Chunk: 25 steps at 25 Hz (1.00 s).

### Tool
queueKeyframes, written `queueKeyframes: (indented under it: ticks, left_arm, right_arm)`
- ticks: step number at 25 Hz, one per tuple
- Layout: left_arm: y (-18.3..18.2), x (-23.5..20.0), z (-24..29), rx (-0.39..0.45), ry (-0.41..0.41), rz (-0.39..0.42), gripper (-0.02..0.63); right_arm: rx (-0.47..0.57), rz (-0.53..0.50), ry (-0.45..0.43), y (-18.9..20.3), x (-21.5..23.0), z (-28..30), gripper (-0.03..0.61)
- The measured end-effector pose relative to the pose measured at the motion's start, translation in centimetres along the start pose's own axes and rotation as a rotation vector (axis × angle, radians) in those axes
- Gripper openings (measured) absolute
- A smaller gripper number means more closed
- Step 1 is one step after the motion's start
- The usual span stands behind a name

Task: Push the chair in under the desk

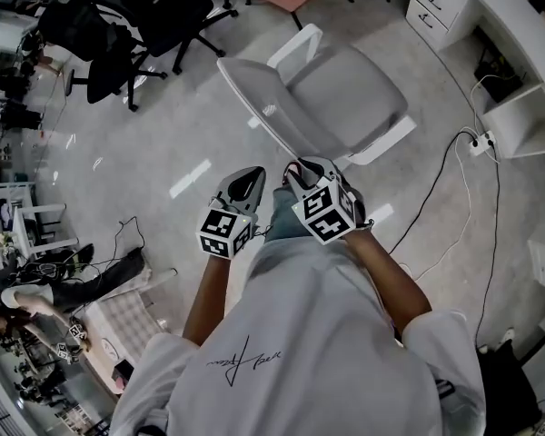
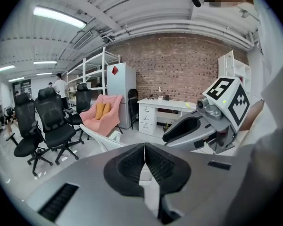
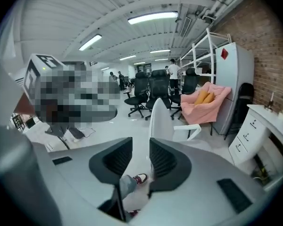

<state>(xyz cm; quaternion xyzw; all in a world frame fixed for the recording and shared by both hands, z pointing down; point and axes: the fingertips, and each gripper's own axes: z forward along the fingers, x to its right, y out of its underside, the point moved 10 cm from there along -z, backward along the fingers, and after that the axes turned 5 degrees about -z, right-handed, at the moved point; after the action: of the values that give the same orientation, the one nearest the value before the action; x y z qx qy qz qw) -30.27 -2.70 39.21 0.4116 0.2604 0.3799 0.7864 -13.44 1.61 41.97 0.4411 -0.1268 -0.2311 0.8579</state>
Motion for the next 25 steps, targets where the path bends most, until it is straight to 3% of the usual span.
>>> queueKeyframes:
  ticks: [5,12,17,21,25]
  left_arm:
    - [-1.6,-4.1,0.9,0.025,-0.01,0.085,0.006]
    - [-3.8,-9.7,3.8,-0.016,0.021,0.248,0.006]
    - [-5.6,-13.2,6.4,-0.06,0.084,0.308,0.006]
    - [-6.6,-16.4,8.0,-0.091,0.133,0.395,0.008]
    - [-7.1,-19.2,9.7,-0.117,0.181,0.472,0.008]
  right_arm:
    - [-0.045,0.035,0.0,-0.7,1.1,1.7,0.129]
    - [-0.124,0.031,0.013,-2.8,2.2,5.2,0.129]
    - [-0.199,0.046,-0.018,-3.5,2.8,8.3,0.129]
    - [-0.246,0.032,0.03,-3.9,2.8,10.3,0.127]
    - [-0.274,0.08,0.056,-4.0,2.9,11.4,0.127]
